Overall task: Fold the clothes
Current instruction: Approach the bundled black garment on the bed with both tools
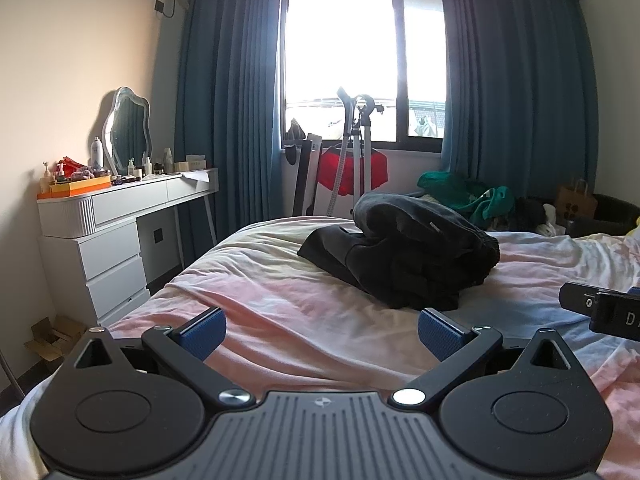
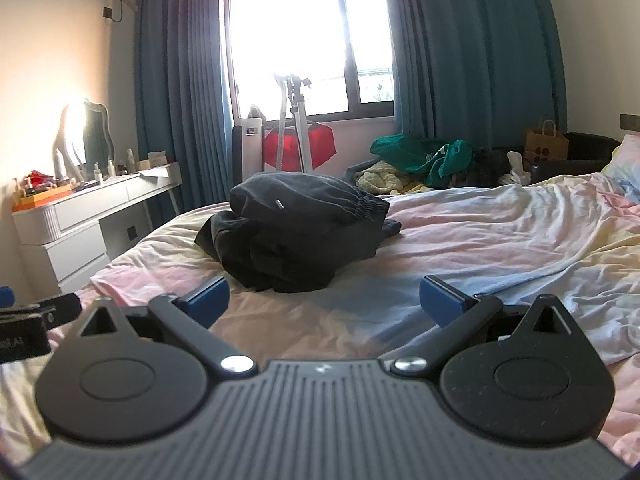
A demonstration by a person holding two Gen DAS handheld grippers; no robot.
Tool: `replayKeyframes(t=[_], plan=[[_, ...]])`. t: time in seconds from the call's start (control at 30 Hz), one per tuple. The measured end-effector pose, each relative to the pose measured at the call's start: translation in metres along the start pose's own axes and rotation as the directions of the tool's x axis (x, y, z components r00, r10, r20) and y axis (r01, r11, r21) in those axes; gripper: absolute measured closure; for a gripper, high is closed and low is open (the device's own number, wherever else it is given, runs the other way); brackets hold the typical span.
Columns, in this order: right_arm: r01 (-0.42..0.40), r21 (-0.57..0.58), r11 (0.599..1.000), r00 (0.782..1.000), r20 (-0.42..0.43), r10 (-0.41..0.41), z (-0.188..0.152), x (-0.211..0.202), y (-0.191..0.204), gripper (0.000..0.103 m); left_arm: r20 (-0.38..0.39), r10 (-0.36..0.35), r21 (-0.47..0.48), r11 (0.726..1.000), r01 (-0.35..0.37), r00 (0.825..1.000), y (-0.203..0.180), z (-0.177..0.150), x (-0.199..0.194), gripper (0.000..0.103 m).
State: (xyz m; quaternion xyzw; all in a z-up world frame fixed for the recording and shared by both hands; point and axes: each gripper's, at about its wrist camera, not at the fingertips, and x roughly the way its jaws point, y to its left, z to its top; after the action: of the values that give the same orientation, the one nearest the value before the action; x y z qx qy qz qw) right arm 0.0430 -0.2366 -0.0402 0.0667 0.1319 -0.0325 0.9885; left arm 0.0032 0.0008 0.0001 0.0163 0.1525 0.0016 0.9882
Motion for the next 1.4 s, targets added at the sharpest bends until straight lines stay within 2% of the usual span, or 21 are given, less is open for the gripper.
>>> replayKeyframes(t=[0.8,1.0,1.23,1.4], plan=[[0.013,-0.007,1.000,1.000,0.016,-0.012,0.002,-0.002,0.000,0.000,-0.026,0.000,-0.011,1.000,0.000,1.000,0.006,-0.009,0.006,0.000],[-0.002,0.046,0.999,1.000,0.027,0.001,0.010,-0.008,-0.014,0.000,-0.004,-0.026,-0.014,1.000,0.026,1.000,0.004,-0.014,0.003,0.000],[0.004,0.100,0.995,1.000,0.030,-0.007,0.019,-0.015,-0.036,0.000,0.043,0.022,0.065,0.998,-0.025,0.999,-0.013,-0.017,-0.007,0.000],[0.076,0.083,0.994,0.997,0.011,-0.077,0.022,-0.021,-0.053,0.000,0.029,0.033,0.140,0.989,-0.037,0.999,-0.038,-0.004,0.003,0.000]])
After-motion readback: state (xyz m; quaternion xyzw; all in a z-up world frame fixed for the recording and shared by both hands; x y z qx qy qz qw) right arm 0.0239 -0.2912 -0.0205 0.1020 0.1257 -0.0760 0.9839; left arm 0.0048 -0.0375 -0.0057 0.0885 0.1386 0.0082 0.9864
